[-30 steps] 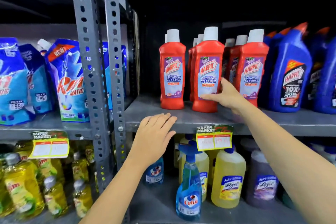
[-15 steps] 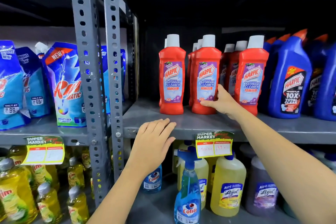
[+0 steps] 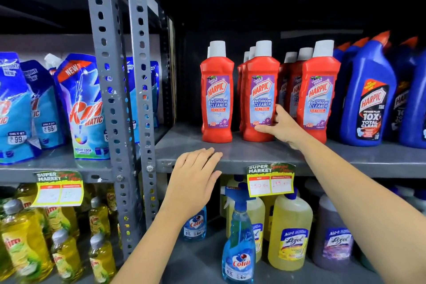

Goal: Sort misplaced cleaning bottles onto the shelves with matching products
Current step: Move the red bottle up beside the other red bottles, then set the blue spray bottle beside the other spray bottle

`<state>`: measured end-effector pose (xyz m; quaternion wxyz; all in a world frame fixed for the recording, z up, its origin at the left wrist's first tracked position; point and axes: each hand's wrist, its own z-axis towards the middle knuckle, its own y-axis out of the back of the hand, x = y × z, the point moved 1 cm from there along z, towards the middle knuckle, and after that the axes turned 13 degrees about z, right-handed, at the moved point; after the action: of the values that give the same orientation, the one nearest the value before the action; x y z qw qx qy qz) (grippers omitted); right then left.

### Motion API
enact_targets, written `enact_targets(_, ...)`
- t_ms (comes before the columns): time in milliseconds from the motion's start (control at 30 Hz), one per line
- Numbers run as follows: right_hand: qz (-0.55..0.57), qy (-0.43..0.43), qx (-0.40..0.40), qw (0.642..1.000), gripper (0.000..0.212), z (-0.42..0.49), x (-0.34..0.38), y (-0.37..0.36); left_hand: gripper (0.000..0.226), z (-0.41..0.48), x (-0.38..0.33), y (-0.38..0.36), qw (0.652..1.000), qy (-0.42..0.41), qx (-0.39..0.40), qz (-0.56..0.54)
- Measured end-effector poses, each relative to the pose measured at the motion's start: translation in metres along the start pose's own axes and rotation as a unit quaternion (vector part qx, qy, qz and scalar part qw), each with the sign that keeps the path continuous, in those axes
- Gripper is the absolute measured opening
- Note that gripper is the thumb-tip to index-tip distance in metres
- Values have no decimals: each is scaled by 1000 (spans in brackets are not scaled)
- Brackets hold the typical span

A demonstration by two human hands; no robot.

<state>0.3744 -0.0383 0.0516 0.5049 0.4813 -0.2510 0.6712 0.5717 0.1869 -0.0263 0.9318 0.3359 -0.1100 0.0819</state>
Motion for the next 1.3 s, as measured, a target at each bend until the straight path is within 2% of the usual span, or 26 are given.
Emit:
enact_targets(133, -24, 2, -6, 1000, 75, -8, 5, -3, 39, 0, 0, -1, 1000, -3, -2, 2)
enact_targets(200, -39, 33, -75, 996, 75, -17, 18, -6, 39, 0, -1, -2, 1000, 2, -7, -6)
enact_targets(267, 4, 121, -200, 972, 63, -34, 40, -8, 40, -1, -3, -2, 1000, 11, -18, -15)
enact_targets(333, 61, 270, -294, 915, 37, -66, 63, -14, 45, -5, -6, -5, 999, 17, -31, -18)
enact_targets(400, 93, 374, -300, 873, 18, -106, 74, -26, 49, -15, -9, -8, 999, 17, -44, -21)
enact_targets(467, 95, 430, -258, 860, 16, -144, 67, -44, 50, -30, -13, -14, 997, 26, -63, -38)
enact_targets(533, 67, 444, -229, 864, 18, -177, 42, -61, 48, -52, -18, -22, 995, 40, -70, -58)
enact_targets(600, 39, 407, -209, 888, 17, -203, 3, -76, 46, -80, -26, -34, 995, 49, -39, -75)
enact_targets(667, -4, 343, -187, 921, 11, -222, -46, -86, 44, -112, -36, -52, 993, 60, 31, -92)
enact_targets(733, -39, 252, -173, 951, 13, -236, -96, -89, 44, -143, -48, -70, 985, 75, 107, -115)
enact_targets(800, -87, 130, -148, 977, 25, -244, -140, -88, 48, -173, -58, -89, 969, 76, 202, -120)
enact_targets(867, -142, 20, -101, 984, 46, -249, -171, -86, 54, -201, -64, -110, 944, 63, 304, -109)
enact_targets(967, -158, -68, -49, 984, 70, -247, -198, -82, 59, -232, -65, -130, 910, 37, 403, -88)
enact_targets(1100, -192, -127, 1, 973, 45, -241, -217, -84, 59, -252, -64, -135, 906, -25, 422, -32)
enact_targets(1200, -172, -156, 7, 973, 51, -241, -221, -93, 59, -256, -64, -137, 908, -35, 414, -50)
enact_targets(1300, -177, -142, -15, 974, 53, -245, -221, -103, 60, -257, -64, -138, 911, -38, 409, -26)
